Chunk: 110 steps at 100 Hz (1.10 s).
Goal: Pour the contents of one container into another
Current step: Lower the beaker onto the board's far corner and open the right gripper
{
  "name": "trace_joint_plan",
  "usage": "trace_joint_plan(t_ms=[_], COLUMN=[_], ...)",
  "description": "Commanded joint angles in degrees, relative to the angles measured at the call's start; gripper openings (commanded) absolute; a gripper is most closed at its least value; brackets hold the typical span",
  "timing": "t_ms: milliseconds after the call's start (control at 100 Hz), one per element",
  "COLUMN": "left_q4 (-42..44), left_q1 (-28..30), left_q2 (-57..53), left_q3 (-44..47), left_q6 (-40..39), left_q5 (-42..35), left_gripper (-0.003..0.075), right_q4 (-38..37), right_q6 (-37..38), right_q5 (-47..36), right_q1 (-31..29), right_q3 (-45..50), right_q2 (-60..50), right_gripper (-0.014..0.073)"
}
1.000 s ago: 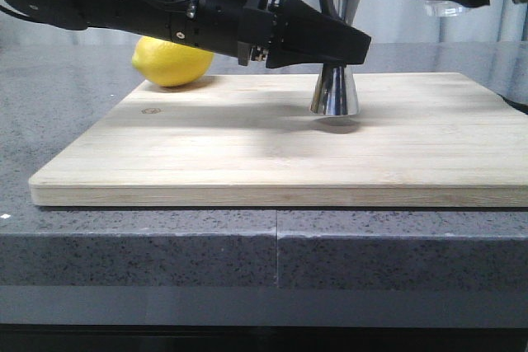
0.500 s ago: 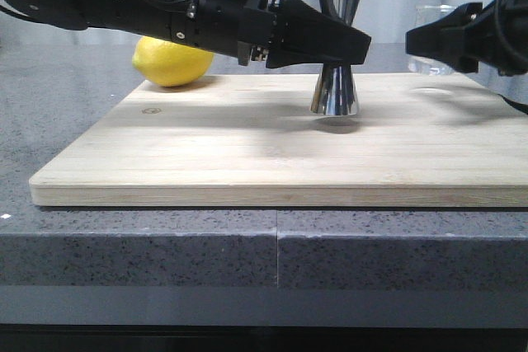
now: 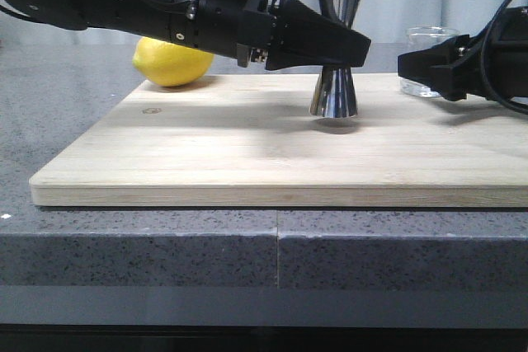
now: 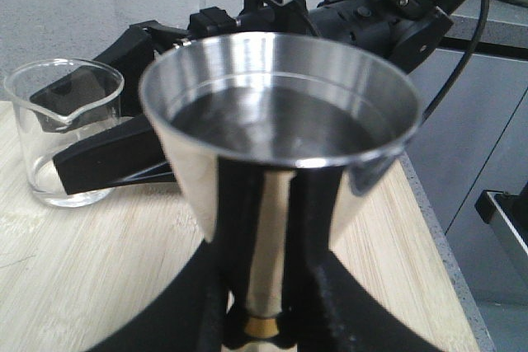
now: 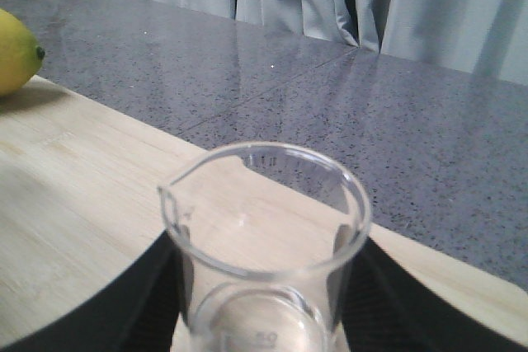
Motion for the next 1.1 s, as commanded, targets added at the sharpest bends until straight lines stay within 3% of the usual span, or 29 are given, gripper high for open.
trace_joint_plan(t_ms=[0, 1090], left_q4=[-3.9, -3.9], left_q1=[-0.4, -0.4], left_q2=[-4.0, -4.0], left_q3=[-1.8, -1.8], left_q6=[-0.5, -0.5], left_q5=[4.8, 4.8], left_gripper=[-0.0021, -0.0021], right_q4=[1.8, 1.9], right_q6=[-1.2, -3.0], right_q5=[-5.5, -3.5], right_q1=[-0.4, -0.4], right_q3=[-1.0, -1.0], right_q2=[-1.8, -1.8], right_gripper=[0.0293, 0.0295])
